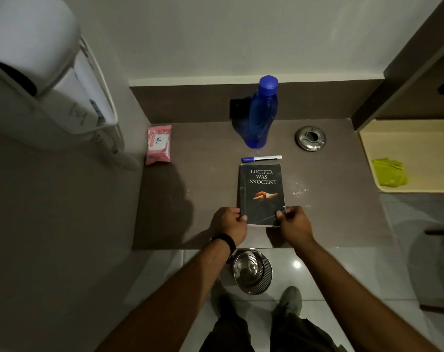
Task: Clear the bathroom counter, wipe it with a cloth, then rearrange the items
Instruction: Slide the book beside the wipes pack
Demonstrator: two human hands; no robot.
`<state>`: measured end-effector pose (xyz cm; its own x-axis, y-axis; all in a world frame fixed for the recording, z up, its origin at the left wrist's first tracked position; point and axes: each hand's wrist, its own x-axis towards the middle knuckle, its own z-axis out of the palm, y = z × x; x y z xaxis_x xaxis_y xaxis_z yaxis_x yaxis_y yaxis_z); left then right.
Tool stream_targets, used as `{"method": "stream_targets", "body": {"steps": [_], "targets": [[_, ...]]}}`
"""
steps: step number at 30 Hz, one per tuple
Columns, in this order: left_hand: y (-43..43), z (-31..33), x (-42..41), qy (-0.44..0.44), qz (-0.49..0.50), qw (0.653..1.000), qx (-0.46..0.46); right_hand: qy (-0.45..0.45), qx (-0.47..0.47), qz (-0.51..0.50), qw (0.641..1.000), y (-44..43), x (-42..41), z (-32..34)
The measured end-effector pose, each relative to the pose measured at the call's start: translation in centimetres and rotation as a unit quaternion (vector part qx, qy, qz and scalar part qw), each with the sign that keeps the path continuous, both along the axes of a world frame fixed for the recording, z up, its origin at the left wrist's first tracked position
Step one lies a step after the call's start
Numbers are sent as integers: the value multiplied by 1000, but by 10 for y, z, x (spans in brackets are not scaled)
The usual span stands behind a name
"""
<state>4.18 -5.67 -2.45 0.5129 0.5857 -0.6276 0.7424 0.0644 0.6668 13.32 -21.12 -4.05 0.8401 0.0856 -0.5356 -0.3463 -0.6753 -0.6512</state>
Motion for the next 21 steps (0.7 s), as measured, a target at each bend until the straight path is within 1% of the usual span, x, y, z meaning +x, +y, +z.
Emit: {"method": "stream_targets", "body": {"steps": [3, 6, 9, 11, 12, 15, 17, 19, 21], "targets": [[19, 0, -17, -20, 49, 997, -49, 0, 52, -5, 999, 13, -14, 11], [45, 5, -29, -43, 82, 994, -52, -28, 92, -6, 995, 41, -23, 22], [83, 11, -29, -65, 83, 994, 16, -43, 123, 12, 991, 83, -20, 30], [114, 14, -19, -71, 88, 992, 58, -30, 136, 40, 989, 118, -9, 31], [129, 16, -13, -59, 80, 992, 79, -17, 138, 55, 989, 136, -2, 30], [174, 18, 6, -22, 53, 989, 139, 38, 115, 95, 988, 189, 21, 23], [198, 15, 20, 3, 42, 985, 165, 56, 93, 122, 987, 216, 35, 14], [213, 13, 30, 17, 36, 982, 185, 50, 81, 143, 985, 236, 46, 6], [221, 10, 36, 15, 53, 980, 191, 28, 65, 162, 984, 251, 55, 1]]}}
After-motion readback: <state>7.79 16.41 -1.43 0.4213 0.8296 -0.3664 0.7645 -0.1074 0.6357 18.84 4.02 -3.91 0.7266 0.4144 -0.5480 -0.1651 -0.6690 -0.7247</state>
